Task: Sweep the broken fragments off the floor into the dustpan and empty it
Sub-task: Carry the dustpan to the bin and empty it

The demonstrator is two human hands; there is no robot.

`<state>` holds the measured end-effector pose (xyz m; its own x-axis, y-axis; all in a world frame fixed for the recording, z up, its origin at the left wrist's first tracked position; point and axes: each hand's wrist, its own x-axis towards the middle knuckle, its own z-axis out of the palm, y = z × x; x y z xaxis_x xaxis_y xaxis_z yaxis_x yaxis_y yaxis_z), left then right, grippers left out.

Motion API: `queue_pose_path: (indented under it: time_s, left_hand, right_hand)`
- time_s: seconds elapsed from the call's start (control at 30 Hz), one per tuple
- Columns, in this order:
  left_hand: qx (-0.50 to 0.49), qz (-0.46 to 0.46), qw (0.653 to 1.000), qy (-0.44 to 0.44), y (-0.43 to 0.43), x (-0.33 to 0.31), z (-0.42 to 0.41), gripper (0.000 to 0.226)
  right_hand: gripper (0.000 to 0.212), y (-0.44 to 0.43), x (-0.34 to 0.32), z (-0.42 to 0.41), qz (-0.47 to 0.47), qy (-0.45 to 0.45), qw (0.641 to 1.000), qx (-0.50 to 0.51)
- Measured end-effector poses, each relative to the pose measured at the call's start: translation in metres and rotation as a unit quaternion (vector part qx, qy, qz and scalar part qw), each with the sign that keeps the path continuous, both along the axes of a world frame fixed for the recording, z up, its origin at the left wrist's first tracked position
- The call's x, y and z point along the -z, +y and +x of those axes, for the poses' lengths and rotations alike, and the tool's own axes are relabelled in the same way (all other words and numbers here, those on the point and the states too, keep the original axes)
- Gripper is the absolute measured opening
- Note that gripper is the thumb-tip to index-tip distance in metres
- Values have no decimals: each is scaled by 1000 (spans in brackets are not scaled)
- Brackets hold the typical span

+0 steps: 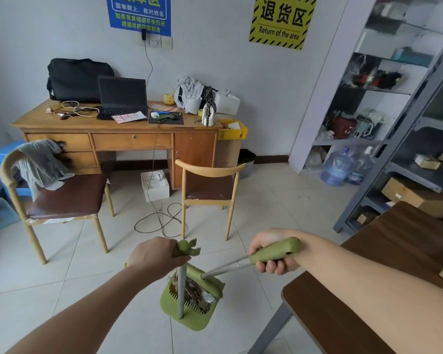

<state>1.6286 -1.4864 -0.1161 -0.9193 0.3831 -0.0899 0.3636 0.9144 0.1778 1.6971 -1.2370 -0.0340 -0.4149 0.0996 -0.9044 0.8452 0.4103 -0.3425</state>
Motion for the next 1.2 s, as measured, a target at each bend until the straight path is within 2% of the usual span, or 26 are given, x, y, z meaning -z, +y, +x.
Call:
queue_pose_path:
  time_s: [0.53,0.83,1.2]
  left_hand:
    - [102,-6,995,-17,136,16,-164,39]
    - [192,-8,981,-21,215,2,-275,41]
    - [241,20,970,-30,308,6,-375,42]
  right_hand:
    - [20,118,7,-118,17,-3,996,87]
    - [21,177,-5,-201,24,-3,987,162]
    - [26,238,-7,-262,15,2,970,242]
